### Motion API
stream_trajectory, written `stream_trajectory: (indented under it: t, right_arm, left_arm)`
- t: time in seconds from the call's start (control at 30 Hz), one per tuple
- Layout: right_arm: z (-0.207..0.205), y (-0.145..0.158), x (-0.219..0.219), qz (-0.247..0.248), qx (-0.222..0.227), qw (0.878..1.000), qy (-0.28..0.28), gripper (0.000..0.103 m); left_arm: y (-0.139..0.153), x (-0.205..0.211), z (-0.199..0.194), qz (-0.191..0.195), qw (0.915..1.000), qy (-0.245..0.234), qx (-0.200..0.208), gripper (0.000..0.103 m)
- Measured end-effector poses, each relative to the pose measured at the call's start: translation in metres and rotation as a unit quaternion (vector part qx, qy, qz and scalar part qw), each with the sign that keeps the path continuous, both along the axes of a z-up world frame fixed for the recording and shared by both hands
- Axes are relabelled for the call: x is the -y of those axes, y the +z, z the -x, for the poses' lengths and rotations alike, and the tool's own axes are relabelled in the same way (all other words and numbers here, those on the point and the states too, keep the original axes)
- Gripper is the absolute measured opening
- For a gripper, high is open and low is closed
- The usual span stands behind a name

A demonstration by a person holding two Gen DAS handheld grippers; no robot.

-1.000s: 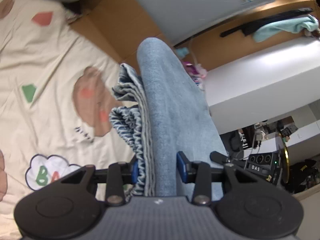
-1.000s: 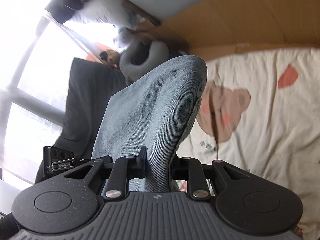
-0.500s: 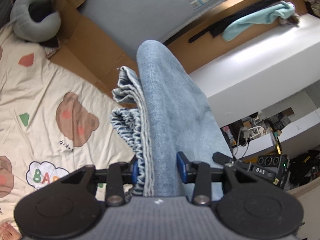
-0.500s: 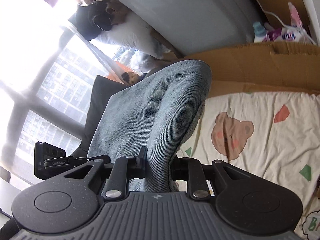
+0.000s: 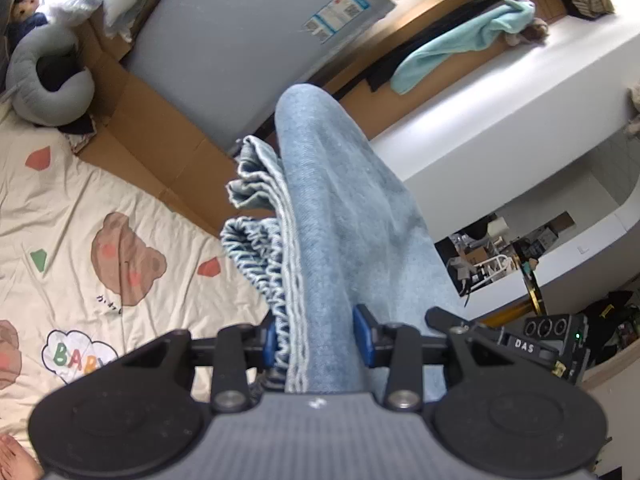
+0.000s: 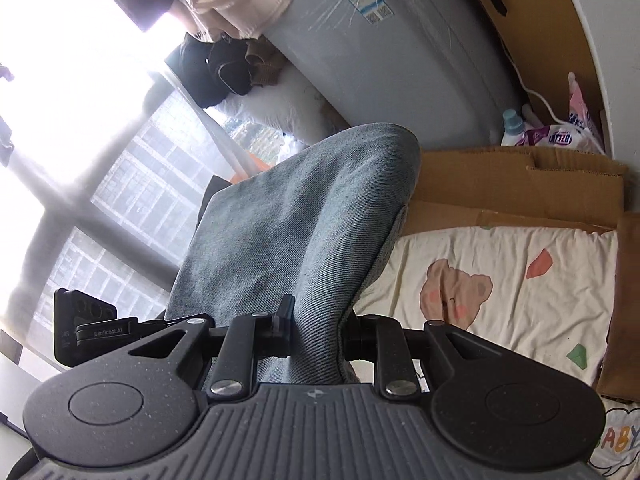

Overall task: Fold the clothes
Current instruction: 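Carry the folded jeans bundle with both grippers away from the bed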

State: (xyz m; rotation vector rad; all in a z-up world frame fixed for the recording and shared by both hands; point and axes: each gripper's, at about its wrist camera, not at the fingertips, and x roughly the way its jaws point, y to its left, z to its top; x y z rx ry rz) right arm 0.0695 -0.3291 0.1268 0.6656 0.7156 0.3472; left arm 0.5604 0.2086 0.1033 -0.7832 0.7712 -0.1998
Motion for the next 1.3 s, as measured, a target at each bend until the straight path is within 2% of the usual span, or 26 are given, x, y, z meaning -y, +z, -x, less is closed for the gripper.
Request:
stream_trajectory:
  t: [0.13, 0.5, 0.77, 0.97, 1.13, 1.3]
  right_arm:
    - [0.016, 0.019, 0.000, 0.017, 0.004, 1.000, -0.008, 0.022]
    - [0.030, 0.039, 0.022, 0.033, 0.016, 0.999, -0.032, 0.022]
    - [0.056, 0.056, 0.068, 0.029, 0.032, 0.997, -0.059, 0.022]
    - [0.081, 0.081, 0.110, 0.042, 0.042, 0.995, -0.082, 0.022]
    - [0.093, 0.090, 0.144, 0.052, 0.046, 0.992, -0.103, 0.022]
    - [0.108, 0.083, 0.176, 0.053, 0.044, 0.989, -0.133, 0.022]
  left_arm:
    - [0.014, 0.013, 0.003, -0.010, 0.9999, -0.006, 0.006, 0.040]
    - [0.040, 0.050, -0.016, -0.030, 0.9994, -0.017, 0.010, 0.040]
    - [0.053, 0.094, -0.042, -0.034, 0.9984, -0.040, 0.024, 0.040]
    - [0.063, 0.139, -0.063, -0.024, 0.9968, -0.066, 0.038, 0.040]
    - [0.059, 0.170, -0.087, -0.023, 0.9945, -0.094, 0.041, 0.040]
    - [0.045, 0.196, -0.117, -0.009, 0.9911, -0.126, 0.043, 0.040]
